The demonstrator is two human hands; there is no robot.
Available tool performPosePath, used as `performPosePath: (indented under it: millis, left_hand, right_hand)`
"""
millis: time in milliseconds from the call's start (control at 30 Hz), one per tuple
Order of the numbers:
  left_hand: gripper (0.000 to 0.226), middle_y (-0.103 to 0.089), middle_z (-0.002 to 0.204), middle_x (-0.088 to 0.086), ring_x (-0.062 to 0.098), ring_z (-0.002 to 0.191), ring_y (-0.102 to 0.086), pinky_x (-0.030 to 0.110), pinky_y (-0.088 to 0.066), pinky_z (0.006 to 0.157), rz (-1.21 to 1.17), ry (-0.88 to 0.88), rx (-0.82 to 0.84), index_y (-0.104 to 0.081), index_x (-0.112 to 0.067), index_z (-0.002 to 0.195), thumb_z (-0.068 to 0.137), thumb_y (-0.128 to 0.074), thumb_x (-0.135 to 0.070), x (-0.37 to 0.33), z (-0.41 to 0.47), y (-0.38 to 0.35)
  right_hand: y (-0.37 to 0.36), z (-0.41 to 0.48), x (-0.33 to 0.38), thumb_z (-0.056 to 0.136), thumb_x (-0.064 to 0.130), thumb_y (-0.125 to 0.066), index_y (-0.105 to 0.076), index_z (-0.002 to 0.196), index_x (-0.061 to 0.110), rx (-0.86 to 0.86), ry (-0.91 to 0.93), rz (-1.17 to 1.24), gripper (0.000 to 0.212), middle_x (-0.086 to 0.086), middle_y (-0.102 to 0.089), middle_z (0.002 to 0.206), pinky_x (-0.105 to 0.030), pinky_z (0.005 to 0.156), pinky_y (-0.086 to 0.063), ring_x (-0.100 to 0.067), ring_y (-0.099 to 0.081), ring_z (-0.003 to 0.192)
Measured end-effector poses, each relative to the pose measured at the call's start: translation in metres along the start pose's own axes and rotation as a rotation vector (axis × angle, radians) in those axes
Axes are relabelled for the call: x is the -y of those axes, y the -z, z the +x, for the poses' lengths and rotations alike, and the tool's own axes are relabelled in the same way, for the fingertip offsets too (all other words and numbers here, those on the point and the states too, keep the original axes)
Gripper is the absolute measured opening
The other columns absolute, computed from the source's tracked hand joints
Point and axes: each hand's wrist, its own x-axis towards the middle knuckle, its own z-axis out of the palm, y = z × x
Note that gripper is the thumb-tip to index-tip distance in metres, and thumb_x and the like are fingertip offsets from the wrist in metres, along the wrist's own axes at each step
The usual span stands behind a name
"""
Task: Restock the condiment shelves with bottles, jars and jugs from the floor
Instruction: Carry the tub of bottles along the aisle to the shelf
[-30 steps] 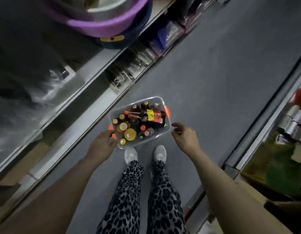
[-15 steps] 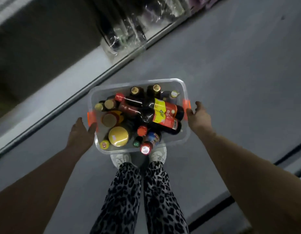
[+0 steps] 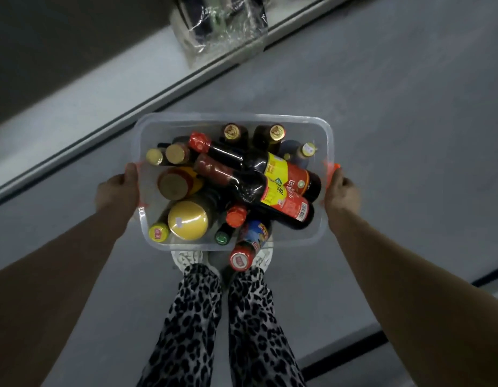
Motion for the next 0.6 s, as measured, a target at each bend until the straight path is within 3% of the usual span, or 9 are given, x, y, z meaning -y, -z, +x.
performPosePath:
  millis: [67,167,267,367,433,533,600]
  left_hand:
    - [0.061,-0.063,0.112,0.025,0.039,0.098,-0.058,0.043,-0.048,0.089,0.012,-0.004,0.021,-0.065,-0.007,0.103,0.099,-0.034,-0.058,-0.003,-0.001,0.0]
    - [0.071,-0.059,0.12,0.023,0.041,0.112,-0.054,0.05,-0.045,0.098,-0.028,0.03,0.054,-0.059,-0.003,0.122,0.098,-0.029,-0.063,-0.009,0.001,-0.005]
    - [0.071,-0.061,0.104,0.018,0.035,0.095,-0.06,0.046,-0.054,0.077,-0.206,0.063,0.082,-0.056,-0.003,0.118,0.097,-0.031,-0.065,-0.009,0.009,-0.015]
    - [0.065,-0.054,0.091,0.01,0.024,0.071,-0.052,0.033,-0.046,0.058,-0.243,0.053,0.069,-0.059,-0.011,0.116,0.097,-0.031,-0.066,-0.003,0.017,-0.022]
    - [0.058,-0.051,0.098,0.012,0.026,0.076,-0.052,0.031,-0.043,0.055,-0.23,0.016,0.08,-0.057,-0.014,0.114,0.098,-0.034,-0.064,0.0,0.02,-0.023]
    - [0.053,-0.054,0.114,0.025,0.037,0.093,-0.054,0.031,-0.044,0.055,-0.205,-0.028,0.116,-0.051,-0.011,0.12,0.1,-0.037,-0.058,0.001,0.02,-0.019]
    - [0.049,-0.055,0.12,0.024,0.032,0.091,-0.053,0.031,-0.045,0.056,-0.204,-0.026,0.129,-0.051,-0.014,0.119,0.1,-0.038,-0.058,0.001,0.016,-0.016]
  right_hand:
    - [0.0,-0.004,-0.003,0.103,0.055,-0.033,-0.066,0.104,0.005,-0.056,0.023,-0.014,0.06,-0.026,-0.065,0.11,-0.048,0.095,-0.049,-0.042,-0.061,0.102]
    - [-0.005,-0.007,-0.002,0.102,0.057,-0.034,-0.061,0.115,0.009,-0.046,-0.004,0.049,0.056,-0.018,-0.061,0.119,-0.042,0.092,-0.045,-0.036,-0.058,0.106]
    - [-0.009,0.0,0.001,0.101,0.062,-0.031,-0.053,0.118,0.011,0.023,-0.051,0.198,0.058,-0.015,-0.062,0.12,-0.044,0.095,-0.047,-0.033,-0.059,0.109]
    - [-0.012,0.011,-0.001,0.099,0.066,-0.032,-0.06,0.118,0.012,0.083,-0.046,0.267,0.064,-0.01,-0.064,0.115,-0.051,0.104,-0.046,-0.028,-0.06,0.108]
    - [-0.013,0.015,-0.002,0.096,0.069,-0.037,-0.061,0.115,0.014,0.11,-0.062,0.291,0.063,-0.005,-0.061,0.107,-0.051,0.106,-0.046,-0.025,-0.059,0.104]
    - [-0.009,0.013,-0.001,0.094,0.07,-0.042,-0.058,0.132,0.016,0.151,-0.089,0.299,0.068,-0.005,-0.059,0.119,-0.05,0.108,-0.044,-0.027,-0.057,0.116]
    - [-0.006,0.011,0.001,0.093,0.071,-0.043,-0.055,0.138,0.017,0.162,-0.108,0.299,0.071,-0.004,-0.057,0.12,-0.045,0.104,-0.043,-0.024,-0.054,0.111]
